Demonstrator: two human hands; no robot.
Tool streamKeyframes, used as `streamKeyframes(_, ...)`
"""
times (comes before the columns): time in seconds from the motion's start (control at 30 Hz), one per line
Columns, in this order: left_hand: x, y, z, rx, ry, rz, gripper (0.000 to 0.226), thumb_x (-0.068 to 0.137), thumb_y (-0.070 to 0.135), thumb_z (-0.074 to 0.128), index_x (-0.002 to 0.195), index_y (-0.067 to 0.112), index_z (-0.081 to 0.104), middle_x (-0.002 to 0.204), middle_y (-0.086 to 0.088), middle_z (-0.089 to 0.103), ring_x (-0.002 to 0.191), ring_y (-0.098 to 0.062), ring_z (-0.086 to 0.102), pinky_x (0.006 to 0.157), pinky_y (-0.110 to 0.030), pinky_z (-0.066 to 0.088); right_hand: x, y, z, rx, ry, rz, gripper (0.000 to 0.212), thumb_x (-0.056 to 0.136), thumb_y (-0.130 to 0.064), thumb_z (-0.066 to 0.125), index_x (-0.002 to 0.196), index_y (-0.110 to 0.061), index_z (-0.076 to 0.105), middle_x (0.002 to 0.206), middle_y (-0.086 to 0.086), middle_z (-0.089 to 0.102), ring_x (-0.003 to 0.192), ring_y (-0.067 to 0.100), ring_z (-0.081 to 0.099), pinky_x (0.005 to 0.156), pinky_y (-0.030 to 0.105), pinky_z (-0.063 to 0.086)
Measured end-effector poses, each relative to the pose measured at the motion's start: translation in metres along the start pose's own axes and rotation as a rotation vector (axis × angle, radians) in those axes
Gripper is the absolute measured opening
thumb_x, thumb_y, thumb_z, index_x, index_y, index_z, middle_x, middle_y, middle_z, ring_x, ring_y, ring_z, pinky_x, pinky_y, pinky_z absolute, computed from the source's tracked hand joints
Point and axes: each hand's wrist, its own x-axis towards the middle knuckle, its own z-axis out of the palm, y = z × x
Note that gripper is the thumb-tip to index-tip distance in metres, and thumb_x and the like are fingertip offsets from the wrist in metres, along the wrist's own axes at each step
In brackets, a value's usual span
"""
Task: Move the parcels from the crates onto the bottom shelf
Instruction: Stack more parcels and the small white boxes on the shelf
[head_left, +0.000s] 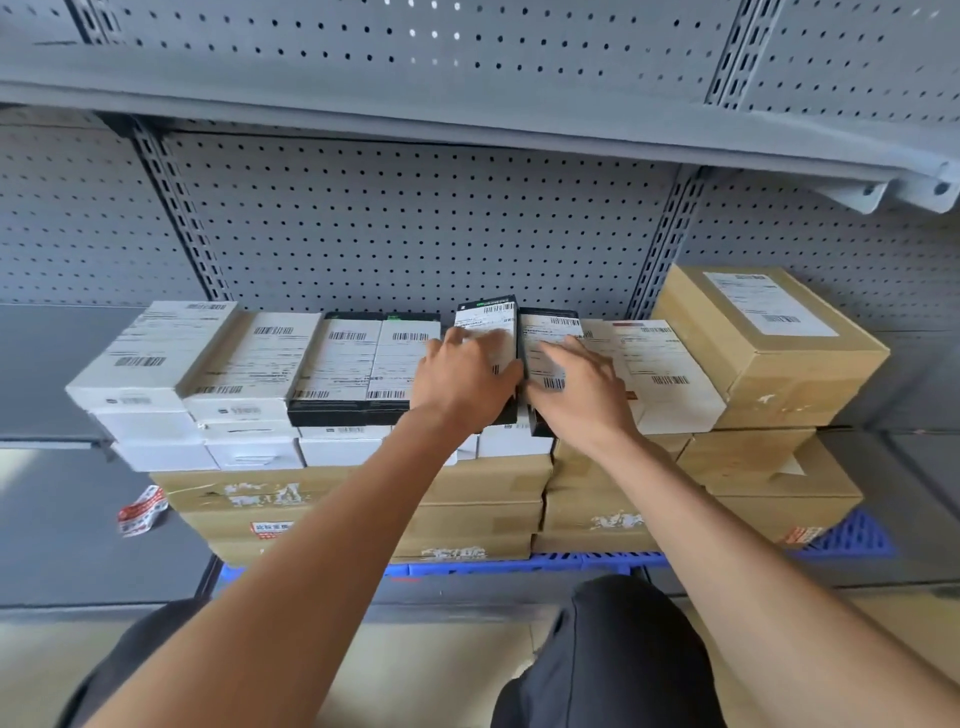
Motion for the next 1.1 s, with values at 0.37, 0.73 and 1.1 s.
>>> streamKeyframes(0.37,0.008,-0.014,0.026,0.232,0.079,0.029,0.057,0.097,0.062,0.040,0.147,0.035,0.046,0.141,-0.003,0.054,0.130,-0.027,0.038,0.099,-0.047,0.026,0.011,0.007,0.010,-0.033,-0.077,0.015,0.063,0.096,-0.043,0.055,0.154,-0.028,0.037,0.162,-0.004,0.027,0.150,0.027,0.019,0.117,0.047,0.024)
streamKeyframes(0.73,0.005,-0.035,0.018,0.227,0.054,0.038,0.046,0.096,0.057,0.043,0.133,0.036,0.062,0.155,0.000,0.040,0.146,-0.024,0.023,0.115,-0.058,0.012,0.020,0.008,0.011,-0.020,-0.086,0.005,0.058,0.097,-0.008,0.044,0.152,-0.025,0.040,0.164,0.003,0.023,0.149,0.030,0.019,0.119,0.050,0.023)
streamKeyframes(1.1,0.005,-0.059,0.002,0.203,0.015,0.032,0.052,0.096,0.057,0.046,0.141,0.033,0.053,0.155,0.004,0.040,0.144,-0.020,0.029,0.115,-0.053,0.022,0.030,0.002,0.026,-0.016,-0.100,-0.005,0.048,0.101,-0.020,0.048,0.149,-0.023,0.046,0.164,0.008,0.022,0.149,0.030,0.023,0.119,0.047,0.026)
